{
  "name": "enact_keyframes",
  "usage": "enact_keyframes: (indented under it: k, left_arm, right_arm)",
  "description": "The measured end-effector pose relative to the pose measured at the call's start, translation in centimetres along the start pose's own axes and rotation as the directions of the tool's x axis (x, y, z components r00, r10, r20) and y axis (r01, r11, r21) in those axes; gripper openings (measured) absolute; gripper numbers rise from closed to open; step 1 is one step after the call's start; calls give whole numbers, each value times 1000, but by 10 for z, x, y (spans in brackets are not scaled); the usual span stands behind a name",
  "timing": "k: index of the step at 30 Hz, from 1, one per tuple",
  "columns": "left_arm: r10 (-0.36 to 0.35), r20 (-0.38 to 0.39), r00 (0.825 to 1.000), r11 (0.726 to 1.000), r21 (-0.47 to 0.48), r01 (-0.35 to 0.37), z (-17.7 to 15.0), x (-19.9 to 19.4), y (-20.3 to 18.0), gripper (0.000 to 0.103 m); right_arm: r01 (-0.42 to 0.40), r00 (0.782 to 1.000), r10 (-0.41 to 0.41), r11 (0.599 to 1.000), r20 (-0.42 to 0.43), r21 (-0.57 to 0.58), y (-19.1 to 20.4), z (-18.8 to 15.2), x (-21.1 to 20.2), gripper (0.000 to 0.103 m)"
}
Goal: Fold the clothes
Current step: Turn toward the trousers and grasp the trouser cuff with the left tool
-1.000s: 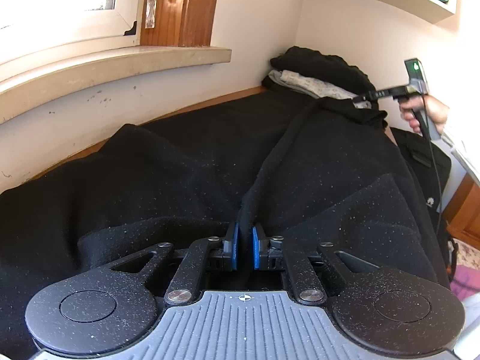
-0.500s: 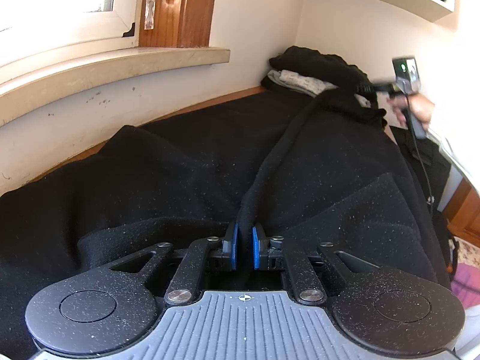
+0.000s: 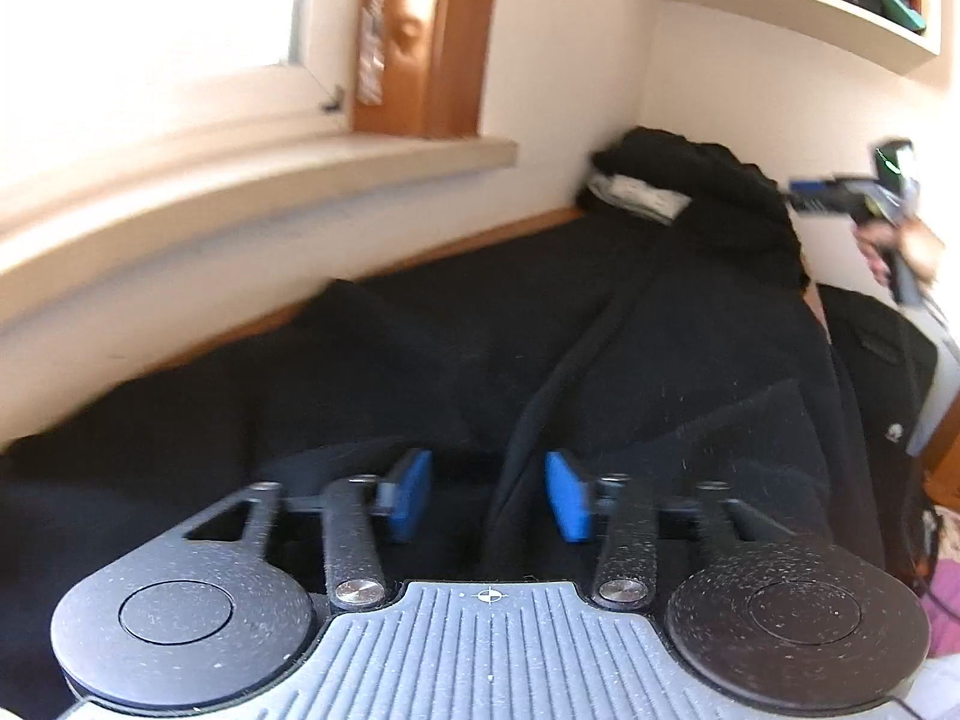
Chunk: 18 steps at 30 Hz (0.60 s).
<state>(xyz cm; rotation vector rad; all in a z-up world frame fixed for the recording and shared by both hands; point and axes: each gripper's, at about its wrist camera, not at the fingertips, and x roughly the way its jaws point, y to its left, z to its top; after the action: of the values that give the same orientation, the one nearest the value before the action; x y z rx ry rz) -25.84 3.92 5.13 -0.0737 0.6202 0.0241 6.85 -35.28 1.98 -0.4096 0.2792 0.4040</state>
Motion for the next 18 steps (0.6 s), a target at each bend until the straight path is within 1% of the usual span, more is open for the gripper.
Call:
enact_keyframes:
  k: [2, 4, 6, 7, 8, 9, 11, 14, 16, 17, 18]
  left_arm:
    - [75, -3, 997, 997, -15, -75, -15, -31, 4, 66]
    - [155, -12, 988, 986, -54, -156, -35, -63, 11, 68]
    - [234, -11, 972, 966, -110, -233, -60, -99, 18, 72]
    - [269, -9, 963, 953, -144, -267, -73, -118, 22, 72]
    - [302, -8, 953, 937, -182, -298, -86, -136, 26, 73]
    - [332, -10, 943, 922, -208, -326, -98, -152, 27, 78]
    - [387, -16, 922, 892, -246, -379, -121, -179, 27, 79]
    - [462, -29, 886, 841, -301, -449, -154, -218, 26, 81]
    - [500, -34, 865, 811, -333, -481, -173, -237, 26, 82]
    - [512, -36, 858, 799, -347, -491, -181, -244, 25, 82]
    - [515, -35, 856, 795, -355, -492, -187, -249, 24, 83]
  right_arm:
    - [-109, 994, 109, 994, -24, -7, 17, -16, -24, 63]
    - [-197, 979, 196, 980, -59, -27, 41, -35, -46, 63]
    - [-277, 959, 273, 959, -71, -59, 66, -51, -68, 66]
    - [-318, 947, 313, 944, -72, -83, 81, -58, -80, 70]
    - [-352, 935, 346, 929, -71, -110, 95, -65, -91, 77]
    - [-378, 926, 372, 915, -69, -143, 109, -71, -103, 80]
    - [-423, 906, 419, 881, -66, -212, 135, -81, -123, 80]
    - [-454, 888, 454, 848, -66, -274, 163, -84, -139, 80]
    - [-463, 882, 467, 830, -67, -310, 178, -81, -147, 80]
    - [-462, 881, 469, 823, -65, -329, 183, -78, -151, 80]
    - [-461, 880, 472, 817, -58, -347, 188, -75, -153, 80]
